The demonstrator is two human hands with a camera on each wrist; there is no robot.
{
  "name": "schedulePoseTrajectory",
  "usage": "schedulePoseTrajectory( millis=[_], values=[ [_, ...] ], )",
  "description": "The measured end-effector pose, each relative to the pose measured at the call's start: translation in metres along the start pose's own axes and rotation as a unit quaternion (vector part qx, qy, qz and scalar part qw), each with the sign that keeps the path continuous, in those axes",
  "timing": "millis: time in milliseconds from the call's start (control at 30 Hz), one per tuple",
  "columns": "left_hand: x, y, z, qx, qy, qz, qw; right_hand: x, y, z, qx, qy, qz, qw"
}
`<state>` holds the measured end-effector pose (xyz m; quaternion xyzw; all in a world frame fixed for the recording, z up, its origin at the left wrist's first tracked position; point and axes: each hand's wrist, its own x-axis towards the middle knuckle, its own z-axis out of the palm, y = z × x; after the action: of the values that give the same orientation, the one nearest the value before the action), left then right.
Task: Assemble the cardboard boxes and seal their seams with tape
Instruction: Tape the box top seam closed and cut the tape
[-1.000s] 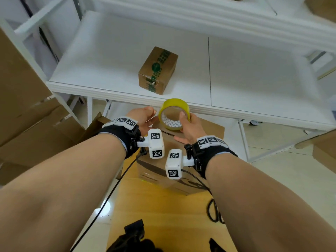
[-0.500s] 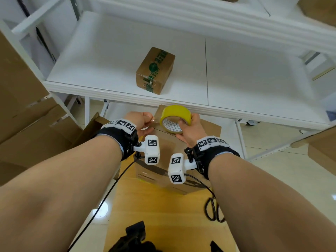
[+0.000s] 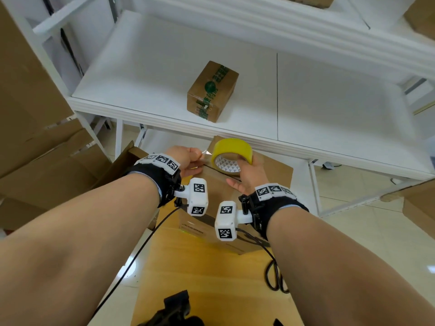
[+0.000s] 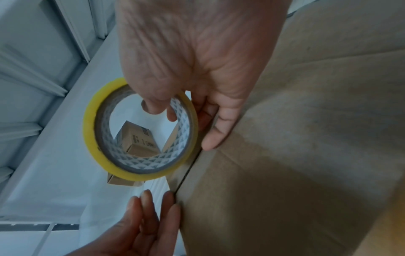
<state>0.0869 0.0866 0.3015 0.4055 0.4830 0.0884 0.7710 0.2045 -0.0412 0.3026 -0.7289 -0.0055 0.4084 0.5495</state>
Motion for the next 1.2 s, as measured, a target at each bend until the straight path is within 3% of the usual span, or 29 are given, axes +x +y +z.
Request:
schedulePoseTrajectory(
  millis=[333,733,867,1200],
  values=[
    [0.010,0.003,-0.021,0.018,0.019,0.003,1.000,0.013,0.012,0.019,0.031,-0.026,-0.049,0.998],
    [0.026,0.002,-0.026,0.024,-0.004,-0.049,0.999,0.014,0.018,0.022,0.165,-0.013,-0.013,0.986],
    [0.033,0.001,-0.035,0.015,-0.015,-0.057,0.998,0.010,0.015,0.019,0.160,-0.019,-0.019,0.987],
    [0.048,-0.014,-0.042,-0.018,-0.036,-0.085,0.996,0.009,0.020,0.025,0.158,0.054,-0.013,0.986]
  ],
)
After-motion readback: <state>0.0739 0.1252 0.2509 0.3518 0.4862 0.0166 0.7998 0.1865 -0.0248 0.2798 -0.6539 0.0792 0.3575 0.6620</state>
